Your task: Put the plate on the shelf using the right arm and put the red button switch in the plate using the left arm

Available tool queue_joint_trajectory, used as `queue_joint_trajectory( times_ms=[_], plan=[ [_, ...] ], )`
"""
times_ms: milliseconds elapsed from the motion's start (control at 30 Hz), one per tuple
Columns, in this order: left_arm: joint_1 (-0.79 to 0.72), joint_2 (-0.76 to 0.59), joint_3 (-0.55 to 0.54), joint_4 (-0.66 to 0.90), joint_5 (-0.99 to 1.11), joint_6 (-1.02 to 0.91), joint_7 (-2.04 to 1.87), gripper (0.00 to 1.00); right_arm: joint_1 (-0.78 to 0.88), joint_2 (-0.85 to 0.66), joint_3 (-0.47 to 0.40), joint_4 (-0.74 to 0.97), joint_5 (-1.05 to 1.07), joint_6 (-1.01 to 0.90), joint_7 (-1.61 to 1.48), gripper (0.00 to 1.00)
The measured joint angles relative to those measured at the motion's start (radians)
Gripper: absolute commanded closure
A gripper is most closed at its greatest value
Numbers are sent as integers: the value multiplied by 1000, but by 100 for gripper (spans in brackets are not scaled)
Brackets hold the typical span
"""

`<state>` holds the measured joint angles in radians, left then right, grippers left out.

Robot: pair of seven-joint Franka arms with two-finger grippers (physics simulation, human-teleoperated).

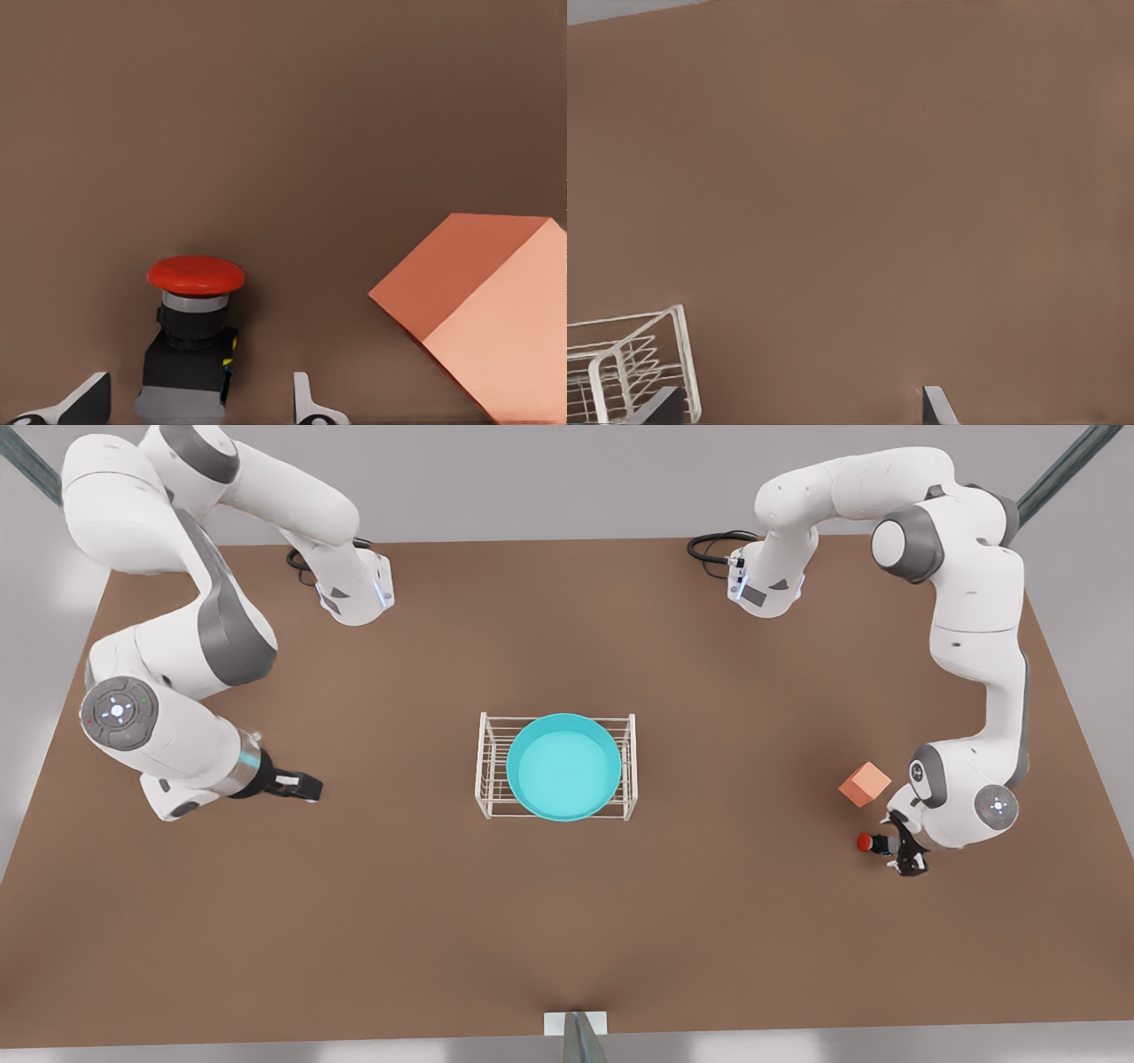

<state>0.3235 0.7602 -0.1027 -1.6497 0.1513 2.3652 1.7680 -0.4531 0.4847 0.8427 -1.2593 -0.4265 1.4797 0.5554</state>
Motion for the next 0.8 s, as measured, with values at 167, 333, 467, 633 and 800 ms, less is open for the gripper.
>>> queue_joint_trajectory(
  times_ms=[167, 333, 467, 633, 800],
  plan=[
    [9, 3, 0, 2, 14, -11, 13, 1, 577, -145, -944, -26, 292, 21, -184, 0],
    [6, 2, -1, 4, 17, -16, 23, 36, 464, -88, -979, -19, 384, 64, -321, 0],
    [3, 1, -2, 6, 18, -22, 30, 48, 441, -85, -982, -11, 413, 85, -404, 0],
    [4, -3, -3, 6, 16, -26, 38, 59, 440, -72, -982, -6, 422, 107, -486, 0],
    [14, -18, -29, 27, 14, -62, 45, 59, 439, -65, -983, -4, 426, 135, -548, 0]
  ],
)
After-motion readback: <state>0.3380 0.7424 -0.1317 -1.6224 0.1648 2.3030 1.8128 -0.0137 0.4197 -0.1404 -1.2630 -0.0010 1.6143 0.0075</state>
